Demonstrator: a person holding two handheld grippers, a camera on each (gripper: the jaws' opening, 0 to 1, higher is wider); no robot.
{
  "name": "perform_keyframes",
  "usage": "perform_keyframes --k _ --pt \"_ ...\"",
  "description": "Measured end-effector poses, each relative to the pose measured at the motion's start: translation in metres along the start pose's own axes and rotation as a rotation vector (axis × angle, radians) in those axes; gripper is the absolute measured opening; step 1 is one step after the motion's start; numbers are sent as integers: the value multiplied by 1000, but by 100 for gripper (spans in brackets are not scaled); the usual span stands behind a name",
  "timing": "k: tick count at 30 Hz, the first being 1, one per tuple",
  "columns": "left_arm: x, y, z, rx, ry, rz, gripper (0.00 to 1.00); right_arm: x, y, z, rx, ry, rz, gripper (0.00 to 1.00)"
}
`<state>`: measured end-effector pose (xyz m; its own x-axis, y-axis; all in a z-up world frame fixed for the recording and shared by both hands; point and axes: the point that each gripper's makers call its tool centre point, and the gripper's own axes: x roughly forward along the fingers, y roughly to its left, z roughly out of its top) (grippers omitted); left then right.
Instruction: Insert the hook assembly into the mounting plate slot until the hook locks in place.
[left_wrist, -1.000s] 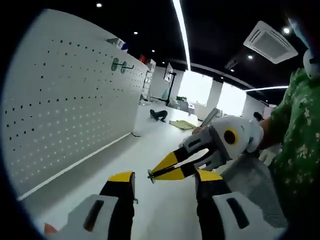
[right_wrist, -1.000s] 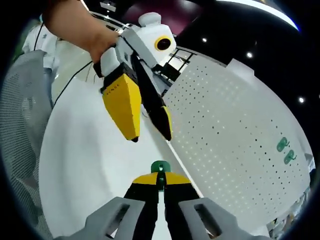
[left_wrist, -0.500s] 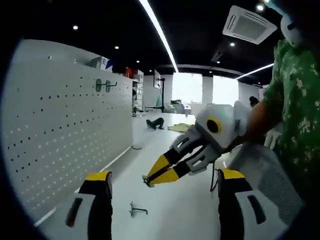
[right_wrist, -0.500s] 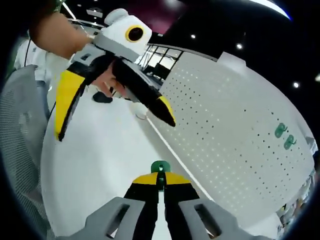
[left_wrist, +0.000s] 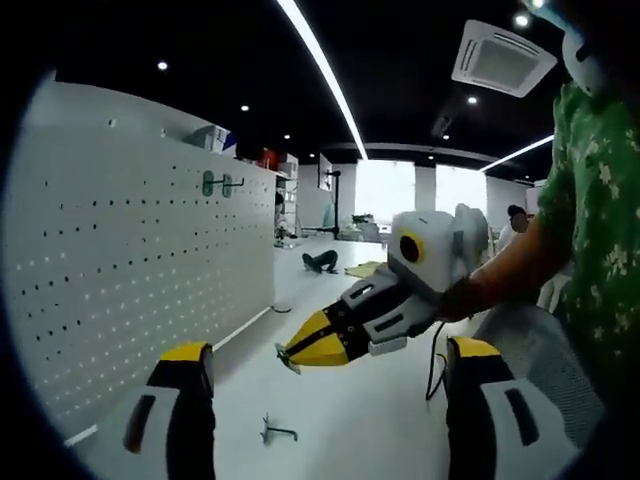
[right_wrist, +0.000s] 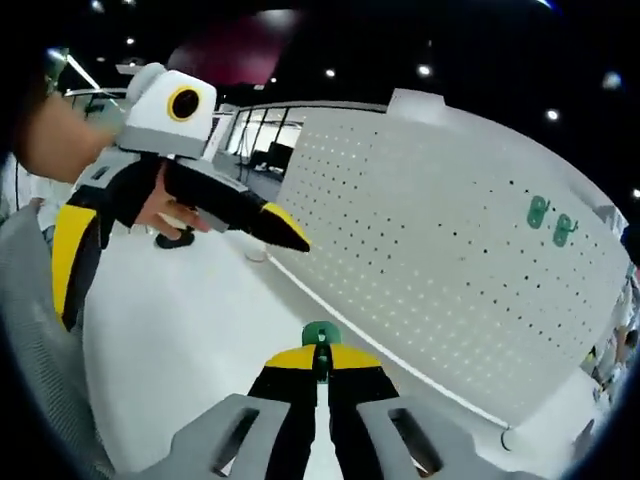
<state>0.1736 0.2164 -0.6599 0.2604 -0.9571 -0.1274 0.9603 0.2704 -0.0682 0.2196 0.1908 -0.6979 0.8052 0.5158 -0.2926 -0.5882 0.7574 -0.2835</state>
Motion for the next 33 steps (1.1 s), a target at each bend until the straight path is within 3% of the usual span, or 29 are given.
perform_keyframes --k 9,16,25,33 --pt "-3 0 5 1 -20 7 98 6 -22 20 154 -66 -85 1" --pt "-4 0 14 7 -49 18 98 5 -34 35 194 -105 -143 1" --pt "-4 -2 22 15 -71 22 98 3 -53 42 266 -131 -229 1" --pt "-7 -4 31 17 -96 30 97 -6 -78 50 314 -170 -349 1"
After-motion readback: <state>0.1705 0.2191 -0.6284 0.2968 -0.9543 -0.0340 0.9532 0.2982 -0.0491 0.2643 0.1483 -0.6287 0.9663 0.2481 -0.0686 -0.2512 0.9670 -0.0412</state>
